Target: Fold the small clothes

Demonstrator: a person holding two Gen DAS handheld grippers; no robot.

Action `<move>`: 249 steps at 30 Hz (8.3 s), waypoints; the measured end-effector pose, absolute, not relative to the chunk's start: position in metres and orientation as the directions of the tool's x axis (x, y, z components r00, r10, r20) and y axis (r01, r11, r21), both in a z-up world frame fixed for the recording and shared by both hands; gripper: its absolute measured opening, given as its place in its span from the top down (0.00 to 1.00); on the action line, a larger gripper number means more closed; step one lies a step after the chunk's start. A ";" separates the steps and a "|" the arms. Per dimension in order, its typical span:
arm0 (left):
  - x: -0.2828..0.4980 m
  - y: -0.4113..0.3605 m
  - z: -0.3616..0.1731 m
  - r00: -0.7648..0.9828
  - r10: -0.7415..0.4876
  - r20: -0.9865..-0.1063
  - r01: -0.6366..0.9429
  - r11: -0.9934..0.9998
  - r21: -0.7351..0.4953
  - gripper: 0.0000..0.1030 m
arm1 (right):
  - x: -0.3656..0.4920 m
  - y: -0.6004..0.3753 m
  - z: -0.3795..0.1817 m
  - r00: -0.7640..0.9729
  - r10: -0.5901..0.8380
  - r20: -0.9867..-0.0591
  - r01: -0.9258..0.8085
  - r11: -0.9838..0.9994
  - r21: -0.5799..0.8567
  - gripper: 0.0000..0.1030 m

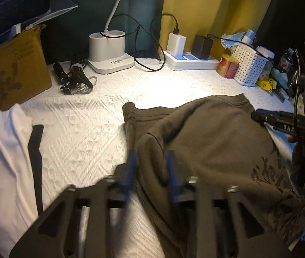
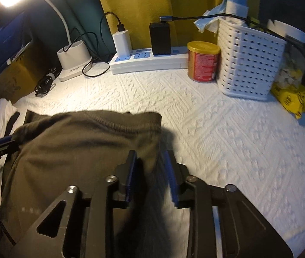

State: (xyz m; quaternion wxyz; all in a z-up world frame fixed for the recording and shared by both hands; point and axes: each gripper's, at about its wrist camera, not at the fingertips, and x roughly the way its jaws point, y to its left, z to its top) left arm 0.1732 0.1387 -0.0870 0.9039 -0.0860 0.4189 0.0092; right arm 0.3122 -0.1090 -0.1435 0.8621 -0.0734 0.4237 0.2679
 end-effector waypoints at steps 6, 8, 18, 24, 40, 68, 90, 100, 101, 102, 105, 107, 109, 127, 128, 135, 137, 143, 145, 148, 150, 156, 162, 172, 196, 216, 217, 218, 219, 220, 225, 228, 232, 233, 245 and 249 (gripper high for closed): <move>0.153 0.129 -0.077 0.673 -0.084 -0.735 -0.073 0.981 -0.178 0.41 | 0.285 -0.126 -0.141 0.498 0.392 -0.773 -0.512 0.853 0.102 0.52; 0.147 0.124 -0.077 0.672 -0.093 -0.735 -0.061 0.982 -0.179 0.41 | 0.275 -0.131 -0.140 0.499 0.393 -0.772 -0.508 0.855 0.107 0.52; 0.116 0.104 -0.076 0.671 -0.125 -0.731 -0.040 0.978 -0.204 0.41 | 0.229 -0.141 -0.136 0.507 0.393 -0.768 -0.500 0.859 0.110 0.52; 0.100 0.091 -0.078 0.662 -0.143 -0.736 -0.019 0.978 -0.207 0.41 | 0.203 -0.145 -0.134 0.511 0.395 -0.763 -0.501 0.858 0.109 0.52; 0.061 0.056 -0.091 0.617 -0.234 -0.751 0.043 0.963 -0.265 0.41 | 0.160 -0.163 -0.137 0.522 0.399 -0.754 -0.495 0.861 0.113 0.52; 0.001 0.063 -0.077 0.645 -0.298 -0.703 0.152 0.952 -0.265 0.95 | 0.105 -0.176 -0.140 0.511 0.398 -0.762 -0.504 0.857 0.110 0.52; -0.014 0.071 -0.085 0.630 -0.267 -0.729 0.114 0.961 -0.254 0.95 | 0.019 -0.136 -0.113 0.552 0.490 -0.675 -0.635 0.771 0.041 0.92; -0.023 0.082 -0.093 0.617 -0.248 -0.747 0.087 0.965 -0.248 0.95 | 0.011 -0.155 -0.140 0.525 0.436 -0.731 -0.591 0.805 0.056 0.93; -0.022 0.082 -0.095 0.613 -0.249 -0.750 0.088 0.965 -0.248 0.95 | 0.010 -0.153 -0.141 0.526 0.434 -0.731 -0.593 0.804 0.050 0.93; -0.022 0.083 -0.096 0.610 -0.252 -0.751 0.087 0.964 -0.253 0.95 | 0.008 -0.151 -0.143 0.531 0.428 -0.731 -0.594 0.803 0.038 0.93; -0.022 0.085 -0.096 0.600 -0.267 -0.754 0.085 0.959 -0.272 0.94 | 0.006 -0.146 -0.145 0.545 0.417 -0.727 -0.593 0.805 0.018 0.92; -0.022 0.085 -0.095 0.599 -0.272 -0.754 0.091 0.958 -0.273 0.93 | 0.007 -0.147 -0.145 0.540 0.424 -0.727 -0.593 0.805 0.029 0.92; -0.022 0.087 -0.095 0.593 -0.272 -0.757 0.084 0.957 -0.278 0.92 | 0.008 -0.148 -0.145 0.534 0.429 -0.729 -0.593 0.805 0.039 0.92; -0.010 0.085 -0.076 0.647 -0.228 -0.728 0.083 0.970 -0.229 0.45 | 0.034 -0.167 -0.129 0.523 0.455 -0.721 -0.537 0.833 0.137 0.59; -0.008 0.085 -0.075 0.648 -0.225 -0.728 0.084 0.971 -0.226 0.45 | 0.036 -0.168 -0.128 0.524 0.455 -0.720 -0.533 0.835 0.139 0.59; 0.008 0.084 -0.077 0.625 -0.224 -0.748 0.086 0.972 -0.219 0.45 | 0.057 -0.166 -0.124 0.524 0.450 -0.723 -0.516 0.843 0.151 0.59; 0.013 0.081 -0.078 0.616 -0.225 -0.755 0.099 0.973 -0.208 0.45 | 0.063 -0.164 -0.123 0.523 0.451 -0.723 -0.515 0.843 0.153 0.59; 0.015 0.071 -0.090 0.555 -0.235 -0.798 0.125 0.972 -0.200 0.45 | 0.080 -0.161 -0.122 0.519 0.440 -0.733 -0.506 0.849 0.152 0.58; 0.009 0.067 -0.093 0.542 -0.236 -0.807 0.132 0.972 -0.196 0.45 | 0.081 -0.162 -0.124 0.517 0.439 -0.735 -0.505 0.850 0.152 0.59; -0.002 0.069 -0.091 0.535 -0.230 -0.813 0.117 0.973 -0.198 0.45 | 0.078 -0.165 -0.126 0.507 0.437 -0.743 -0.504 0.850 0.156 0.58; -0.012 0.074 -0.089 0.532 -0.250 -0.809 0.108 0.968 -0.228 0.45 | 0.071 -0.166 -0.128 0.499 0.434 -0.750 -0.505 0.849 0.155 0.59; -0.034 0.072 -0.098 0.526 -0.291 -0.799 0.150 0.957 -0.249 0.61 | 0.045 -0.173 -0.138 0.480 0.426 -0.767 -0.494 0.854 0.165 0.59; -0.041 0.074 -0.087 0.573 -0.268 -0.775 0.157 0.964 -0.217 0.92 | 0.028 -0.170 -0.139 0.481 0.426 -0.766 -0.506 0.849 0.154 0.59; -0.042 0.084 -0.089 0.545 -0.238 -0.804 0.130 0.971 -0.200 0.88 | 0.025 -0.163 -0.145 0.467 0.415 -0.781 -0.512 0.847 0.144 0.59; 0.003 0.098 -0.021 0.687 -0.244 -0.685 0.151 0.969 -0.193 0.35 | 0.089 -0.165 -0.114 0.510 0.425 -0.748 -0.497 0.855 0.147 0.55; 0.131 0.112 -0.056 0.682 -0.110 -0.723 0.091 0.994 -0.065 0.35 | 0.169 -0.149 -0.115 0.517 0.415 -0.749 -0.488 0.861 0.140 0.55; 0.135 0.112 -0.056 0.683 -0.111 -0.722 0.098 0.993 -0.060 0.35 | 0.173 -0.147 -0.115 0.515 0.414 -0.750 -0.488 0.862 0.140 0.56; 0.138 0.112 -0.057 0.683 -0.116 -0.721 0.105 0.993 -0.060 0.35 | 0.177 -0.146 -0.116 0.514 0.413 -0.751 -0.488 0.862 0.140 0.55; 0.141 0.112 -0.058 0.682 -0.120 -0.721 0.114 0.992 -0.057 0.35 | 0.181 -0.145 -0.117 0.513 0.413 -0.753 -0.488 0.861 0.140 0.55; 0.145 0.112 -0.059 0.682 -0.122 -0.721 0.121 0.991 -0.052 0.35 | 0.183 -0.144 -0.117 0.512 0.412 -0.754 -0.488 0.861 0.140 0.55; 0.166 0.108 -0.074 0.650 -0.126 -0.750 0.156 0.987 -0.031 0.35 | 0.200 -0.139 -0.120 0.506 0.411 -0.758 -0.491 0.860 0.139 0.56; 0.175 0.104 -0.084 0.627 -0.137 -0.767 0.189 0.982 -0.021 0.55 | 0.208 -0.137 -0.120 0.507 0.410 -0.758 -0.490 0.861 0.137 0.56; 0.183 0.103 -0.095 0.593 -0.148 -0.792 0.206 0.978 -0.028 0.95 | 0.221 -0.138 -0.122 0.514 0.402 -0.758 -0.481 0.867 0.134 0.56; 0.185 0.104 -0.095 0.593 -0.148 -0.792 0.203 0.979 -0.031 0.98 | 0.224 -0.139 -0.122 0.515 0.399 -0.759 -0.479 0.868 0.132 0.56; 0.193 0.127 -0.083 0.635 -0.141 -0.760 0.139 0.988 -0.068 1.00 | 0.270 -0.126 -0.130 0.492 0.428 -0.758 -0.498 0.853 0.158 0.56; 0.195 0.127 -0.086 0.629 -0.153 -0.762 0.137 0.987 -0.086 1.00 | 0.295 -0.116 -0.138 0.435 0.486 -0.758 -0.524 0.821 0.226 0.56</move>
